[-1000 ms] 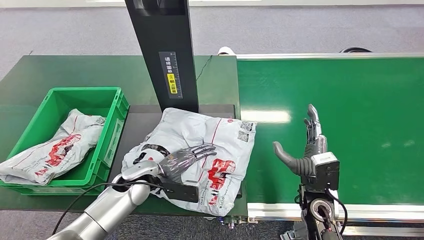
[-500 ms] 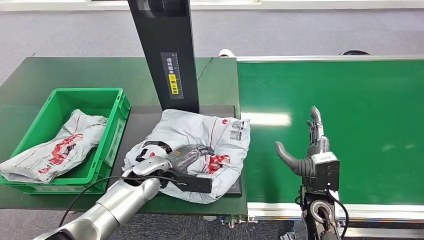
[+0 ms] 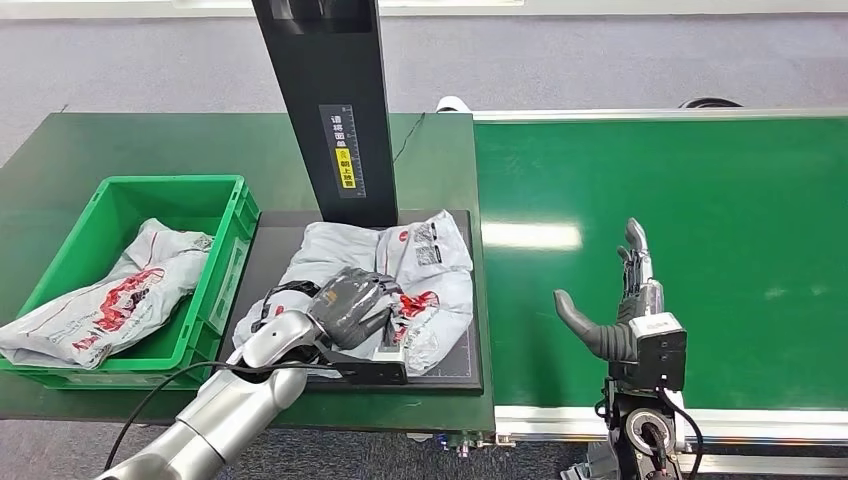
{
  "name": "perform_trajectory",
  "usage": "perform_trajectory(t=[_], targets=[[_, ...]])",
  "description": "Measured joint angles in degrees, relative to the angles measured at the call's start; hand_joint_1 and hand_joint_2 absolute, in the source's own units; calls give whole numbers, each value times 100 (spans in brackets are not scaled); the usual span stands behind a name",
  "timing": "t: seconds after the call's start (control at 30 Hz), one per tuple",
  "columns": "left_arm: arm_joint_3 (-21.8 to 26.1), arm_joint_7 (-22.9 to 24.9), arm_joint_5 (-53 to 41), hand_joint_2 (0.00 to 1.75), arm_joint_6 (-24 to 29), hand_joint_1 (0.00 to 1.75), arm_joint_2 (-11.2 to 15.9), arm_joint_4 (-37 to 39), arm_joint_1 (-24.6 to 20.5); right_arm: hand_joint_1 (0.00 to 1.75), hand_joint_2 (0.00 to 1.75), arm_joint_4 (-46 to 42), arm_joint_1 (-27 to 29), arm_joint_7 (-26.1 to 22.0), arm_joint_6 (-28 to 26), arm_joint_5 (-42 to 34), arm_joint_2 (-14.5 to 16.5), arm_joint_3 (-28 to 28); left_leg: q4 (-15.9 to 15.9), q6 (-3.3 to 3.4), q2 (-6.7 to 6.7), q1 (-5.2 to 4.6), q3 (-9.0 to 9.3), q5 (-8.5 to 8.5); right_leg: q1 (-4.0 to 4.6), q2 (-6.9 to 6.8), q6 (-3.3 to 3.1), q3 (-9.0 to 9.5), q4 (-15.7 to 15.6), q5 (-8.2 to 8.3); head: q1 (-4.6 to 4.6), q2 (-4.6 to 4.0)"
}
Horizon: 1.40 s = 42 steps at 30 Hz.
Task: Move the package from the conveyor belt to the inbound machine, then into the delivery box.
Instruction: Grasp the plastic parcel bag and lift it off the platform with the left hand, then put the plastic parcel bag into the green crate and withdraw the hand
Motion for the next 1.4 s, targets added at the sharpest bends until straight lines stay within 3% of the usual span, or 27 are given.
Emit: perform_trajectory(t=[0.17,0.4,0.83,1.03,1.3,1.4], targets=[[260,-262,-31,175,897,175,78,-556,234,0,175,-38,45,-38,7,-67,-2,-18,1,1,2,-1,-17,-1,-2,0,1,-17,0,0,0,0],[552,-146,-407,175,1729,175,141,-1433,424,0,175,-70,70,-42,-75,-154,-46,-58,1,1,1,-2,-22,-2,-2,0,1,-22,0,0,-1,0],[954,273,-1243,175,2484,175,226,-3007,877,0,175,-287,358,-115,-209,-215,-83,-127,1,1,2,-2,-29,-3,-2,0,1,-29,0,-2,-1,0],[1578,984,-1580,175,2421,175,222,-2931,765,0,175,-493,551,-110,-284,-134,-24,-214,1,0,2,-1,-27,-2,-1,1,0,-32,0,-1,-1,0],[2490,1943,-1783,175,1795,175,207,-1887,145,0,175,-678,675,-26,-263,4,62,-304,1,0,11,-1,-27,0,-1,11,0,-33,0,1,1,0],[2722,2026,-1790,175,1761,175,207,-1469,-55,0,175,-684,679,-13,-260,14,78,-309,2,0,12,-1,-28,0,-1,14,0,-35,0,1,0,0]])
